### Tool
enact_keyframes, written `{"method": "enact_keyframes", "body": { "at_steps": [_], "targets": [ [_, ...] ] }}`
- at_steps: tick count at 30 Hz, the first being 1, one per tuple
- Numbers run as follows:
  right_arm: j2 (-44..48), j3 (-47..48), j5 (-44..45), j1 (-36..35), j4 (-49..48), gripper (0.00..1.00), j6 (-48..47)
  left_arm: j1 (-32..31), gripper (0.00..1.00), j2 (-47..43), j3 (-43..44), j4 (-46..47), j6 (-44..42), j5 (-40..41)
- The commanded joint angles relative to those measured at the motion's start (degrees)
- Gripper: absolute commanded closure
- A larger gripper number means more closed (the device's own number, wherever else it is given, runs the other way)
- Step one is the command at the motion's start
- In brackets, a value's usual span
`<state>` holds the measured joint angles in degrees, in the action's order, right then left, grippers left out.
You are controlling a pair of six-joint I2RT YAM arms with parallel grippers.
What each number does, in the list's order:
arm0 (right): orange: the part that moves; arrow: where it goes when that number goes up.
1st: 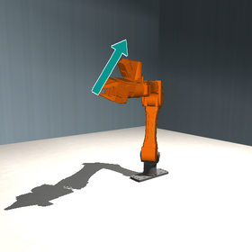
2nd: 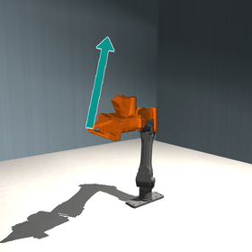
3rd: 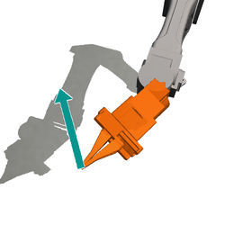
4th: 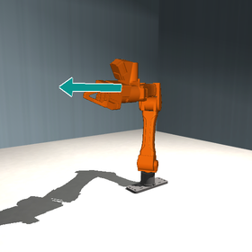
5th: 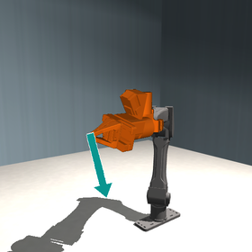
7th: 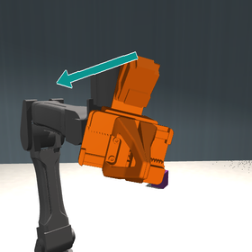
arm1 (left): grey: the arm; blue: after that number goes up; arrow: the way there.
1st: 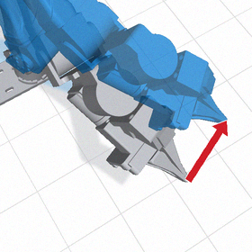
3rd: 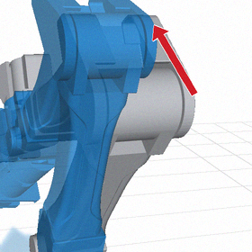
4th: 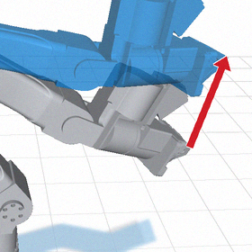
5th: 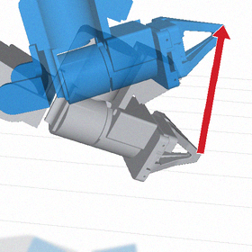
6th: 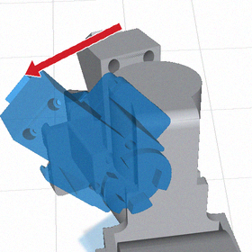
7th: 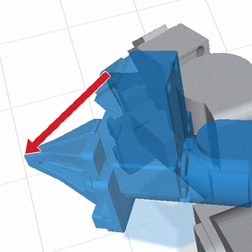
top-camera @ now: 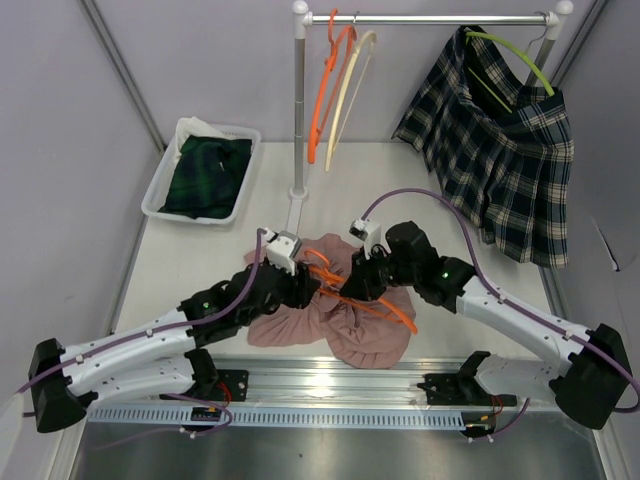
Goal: Place the skirt on the hanger
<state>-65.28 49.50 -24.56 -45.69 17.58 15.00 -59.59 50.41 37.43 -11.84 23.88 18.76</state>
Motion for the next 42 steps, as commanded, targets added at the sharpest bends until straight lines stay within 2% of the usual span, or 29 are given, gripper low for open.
{"method": "enact_keyframes", "body": {
  "at_steps": [1,11,17,25,32,37,38,42],
  "targets": [
    [-0.7,0.7,1.1,-0.4,-4.2,1.00,0.6,-0.6,0.45,-2.7,-1.1,5.2,-0.8,-0.4],
    [-2.0,1.5,1.4,-0.5,-4.1,1.00,0.9,-1.3,0.41,-6.3,-6.5,15.0,2.2,-0.1],
    [-2.0,2.0,1.6,-0.6,-3.4,1.00,0.7,-1.9,0.41,-4.0,-8.0,21.8,3.2,0.7],
    [-2.2,2.4,1.5,-0.6,-2.7,1.00,0.6,-2.0,0.40,0.2,-8.9,27.7,3.5,5.8],
    [-2.5,2.9,1.3,-0.6,-2.6,1.00,0.5,-2.0,0.41,2.8,-9.3,32.4,3.1,6.5],
    [-2.2,2.9,1.5,-0.7,-2.3,1.00,0.4,-2.0,0.49,4.7,-9.7,34.5,3.4,6.3],
    [-2.1,3.0,1.6,-0.7,-2.2,1.00,0.4,-2.0,0.56,5.0,-9.6,34.7,3.5,5.9],
    [-1.8,3.0,1.8,-0.7,-1.9,1.00,0.6,-2.0,0.71,5.4,-9.9,35.0,3.7,5.7]
  ]
}}
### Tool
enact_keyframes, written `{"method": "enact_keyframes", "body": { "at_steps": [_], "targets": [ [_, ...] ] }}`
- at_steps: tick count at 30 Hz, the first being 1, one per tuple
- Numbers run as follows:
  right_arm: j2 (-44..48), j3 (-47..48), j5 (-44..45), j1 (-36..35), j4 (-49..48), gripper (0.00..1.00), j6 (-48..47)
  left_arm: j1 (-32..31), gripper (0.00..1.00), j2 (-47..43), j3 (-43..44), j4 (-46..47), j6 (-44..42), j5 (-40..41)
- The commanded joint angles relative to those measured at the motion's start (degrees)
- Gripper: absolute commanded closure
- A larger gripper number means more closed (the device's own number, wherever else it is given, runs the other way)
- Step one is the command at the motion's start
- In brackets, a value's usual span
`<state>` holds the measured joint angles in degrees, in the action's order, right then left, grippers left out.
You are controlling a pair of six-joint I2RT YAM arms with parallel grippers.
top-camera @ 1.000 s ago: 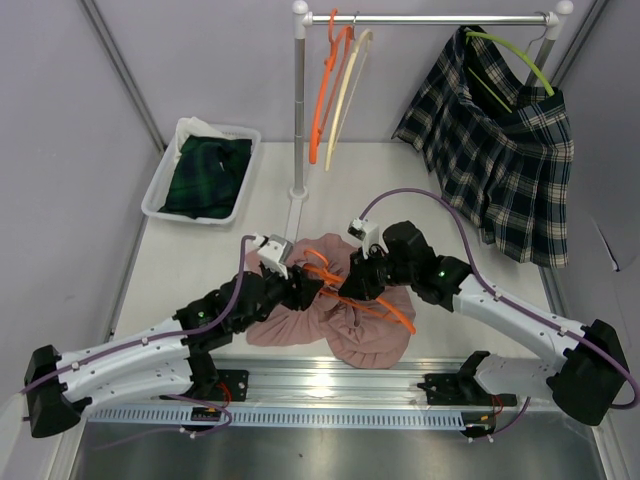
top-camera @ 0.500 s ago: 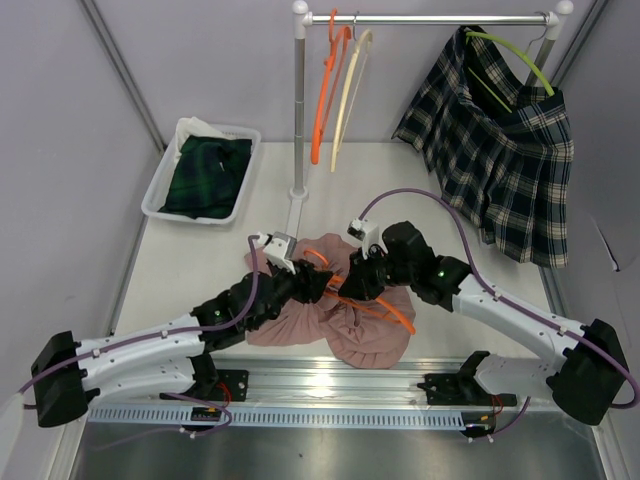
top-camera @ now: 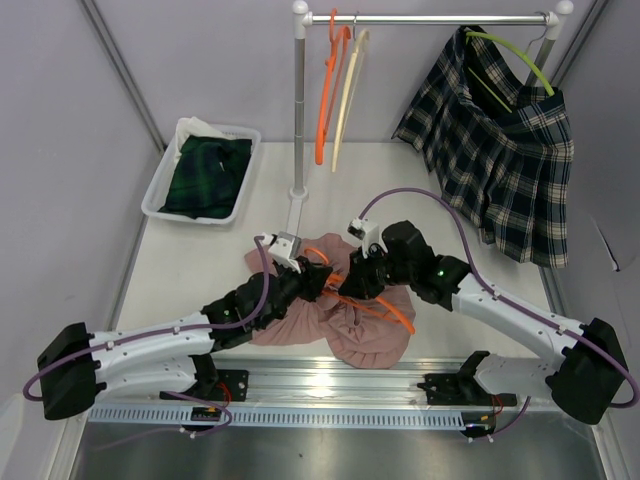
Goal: Place the skirt on the hanger
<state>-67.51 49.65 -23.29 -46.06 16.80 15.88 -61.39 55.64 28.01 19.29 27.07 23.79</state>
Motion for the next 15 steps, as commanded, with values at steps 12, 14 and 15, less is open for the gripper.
{"method": "enact_keyframes", "body": {
  "at_steps": [12,14,15],
  "targets": [
    [4.0,5.5,13.8,0.1,9.3,0.32,3.2,-0.1,1.00,-2.6,-2.1,1.9,-0.9,4.5],
    [6.8,5.7,15.3,0.9,10.8,0.25,4.9,-0.1,1.00,-2.9,-2.3,1.6,-0.9,5.5],
    [7.8,5.7,16.0,1.9,12.2,0.24,5.5,-0.1,1.00,-3.0,-2.3,1.5,-0.9,5.8]
  ]
}}
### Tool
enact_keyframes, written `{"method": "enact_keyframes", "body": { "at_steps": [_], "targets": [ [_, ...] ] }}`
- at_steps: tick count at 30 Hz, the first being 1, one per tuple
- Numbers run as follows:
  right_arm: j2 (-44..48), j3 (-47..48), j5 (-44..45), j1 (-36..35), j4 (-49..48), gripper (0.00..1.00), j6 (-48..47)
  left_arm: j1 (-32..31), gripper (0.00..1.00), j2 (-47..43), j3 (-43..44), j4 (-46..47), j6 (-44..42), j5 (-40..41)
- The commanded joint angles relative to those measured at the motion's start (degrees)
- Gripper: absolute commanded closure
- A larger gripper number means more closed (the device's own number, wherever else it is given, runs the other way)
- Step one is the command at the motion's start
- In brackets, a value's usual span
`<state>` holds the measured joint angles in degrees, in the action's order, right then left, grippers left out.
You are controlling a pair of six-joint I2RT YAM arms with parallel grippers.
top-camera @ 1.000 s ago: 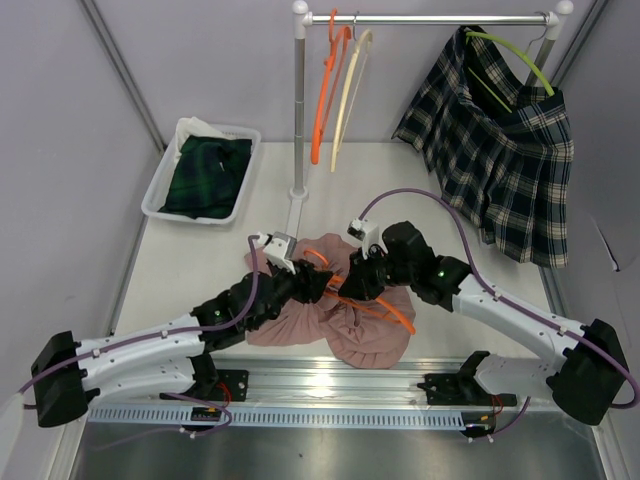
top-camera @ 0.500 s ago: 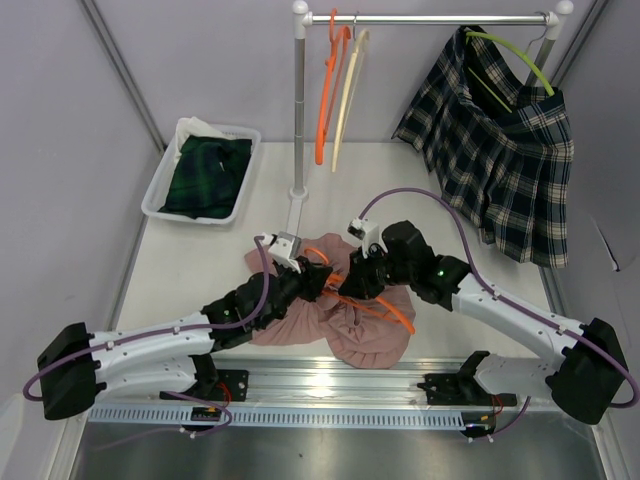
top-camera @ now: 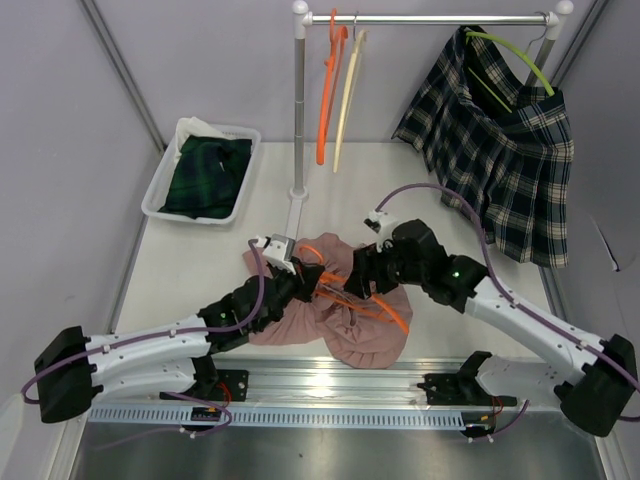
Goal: Place the skirt on the hanger
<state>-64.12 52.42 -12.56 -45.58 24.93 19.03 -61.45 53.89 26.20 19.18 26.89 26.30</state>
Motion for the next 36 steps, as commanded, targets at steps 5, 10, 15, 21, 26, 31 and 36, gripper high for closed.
{"method": "enact_keyframes", "body": {
  "at_steps": [5,10,15,21,26,31,36],
  "targets": [
    [13.0,0.3,10.5,8.0,9.6,0.25,9.4,0.5,1.00,-1.6,-0.5,1.4,0.0,5.6],
    [14.2,-6.6,2.7,15.5,9.2,0.48,12.2,0.8,1.00,-3.0,-1.5,2.8,-0.2,5.2],
    [15.1,-12.3,-2.6,16.6,1.9,0.52,15.7,1.0,1.00,-5.2,-3.0,4.2,-0.3,4.1],
    [11.8,-14.7,-8.0,12.5,-6.0,0.51,17.4,1.2,1.00,-5.7,-3.0,4.5,-0.4,3.3],
    [7.0,-15.9,-7.1,6.1,-12.6,0.52,20.3,1.2,1.00,-5.3,-3.2,5.3,-0.1,3.1],
    [3.7,-18.1,-6.3,3.6,-16.6,0.56,22.1,1.2,1.00,-5.8,-3.2,5.2,-0.1,2.8],
    [2.8,-18.8,-6.3,2.9,-17.7,0.57,21.9,1.2,1.00,-6.7,-3.6,4.5,-0.2,2.8]
  ]
}}
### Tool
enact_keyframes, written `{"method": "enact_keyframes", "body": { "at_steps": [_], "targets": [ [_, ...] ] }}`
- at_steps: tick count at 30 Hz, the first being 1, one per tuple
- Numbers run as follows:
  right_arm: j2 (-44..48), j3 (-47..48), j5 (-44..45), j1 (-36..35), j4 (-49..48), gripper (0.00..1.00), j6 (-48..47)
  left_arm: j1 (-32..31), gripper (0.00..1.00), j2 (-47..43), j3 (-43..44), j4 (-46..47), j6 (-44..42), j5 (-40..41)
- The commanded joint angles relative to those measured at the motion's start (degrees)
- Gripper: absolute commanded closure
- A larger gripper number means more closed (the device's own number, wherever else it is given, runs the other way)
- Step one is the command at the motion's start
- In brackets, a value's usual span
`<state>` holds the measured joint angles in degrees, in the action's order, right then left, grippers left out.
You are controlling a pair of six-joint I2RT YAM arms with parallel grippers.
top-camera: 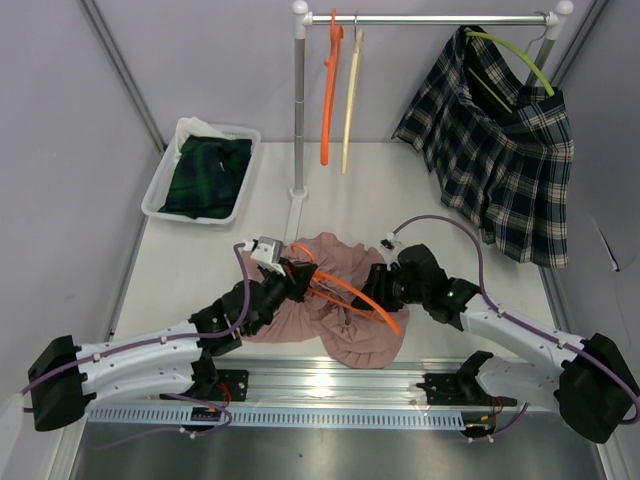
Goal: Place the skirt on the hanger
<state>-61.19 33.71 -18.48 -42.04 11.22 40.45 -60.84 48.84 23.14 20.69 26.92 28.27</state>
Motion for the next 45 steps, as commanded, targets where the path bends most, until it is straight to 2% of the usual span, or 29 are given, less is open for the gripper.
{"method": "enact_keyframes", "body": {
  "at_steps": [1,12,20,25,26,30,45],
  "targets": [
    [-0.3,-0.1,-0.5,-0.8,-4.5,0.56,0.3,0.6,1.00,-1.9,-0.5,3.0,-0.2,0.8],
    [-4.2,0.9,1.2,-3.6,-5.7,0.57,0.1,0.7,1.00,-2.9,-1.0,2.2,0.0,0.8],
    [-5.3,0.8,6.3,-5.7,-3.1,0.66,-0.1,1.0,1.00,-2.4,-0.6,2.6,0.1,0.7],
    [-5.1,0.6,7.7,-6.4,-3.0,0.78,0.2,1.0,1.00,-2.4,-1.1,2.5,0.3,1.0],
    [-4.8,0.7,8.3,-6.4,-2.6,0.86,0.1,1.0,1.00,-2.6,-0.9,2.4,0.3,1.4],
    [-3.2,1.2,10.6,-6.4,0.1,1.00,-0.7,1.1,1.00,-3.6,-0.6,0.4,0.3,4.3],
    [6.3,4.9,16.4,-4.8,15.0,1.00,-3.5,3.1,1.00,-3.9,2.5,-5.9,-1.7,11.8]
  ]
}}
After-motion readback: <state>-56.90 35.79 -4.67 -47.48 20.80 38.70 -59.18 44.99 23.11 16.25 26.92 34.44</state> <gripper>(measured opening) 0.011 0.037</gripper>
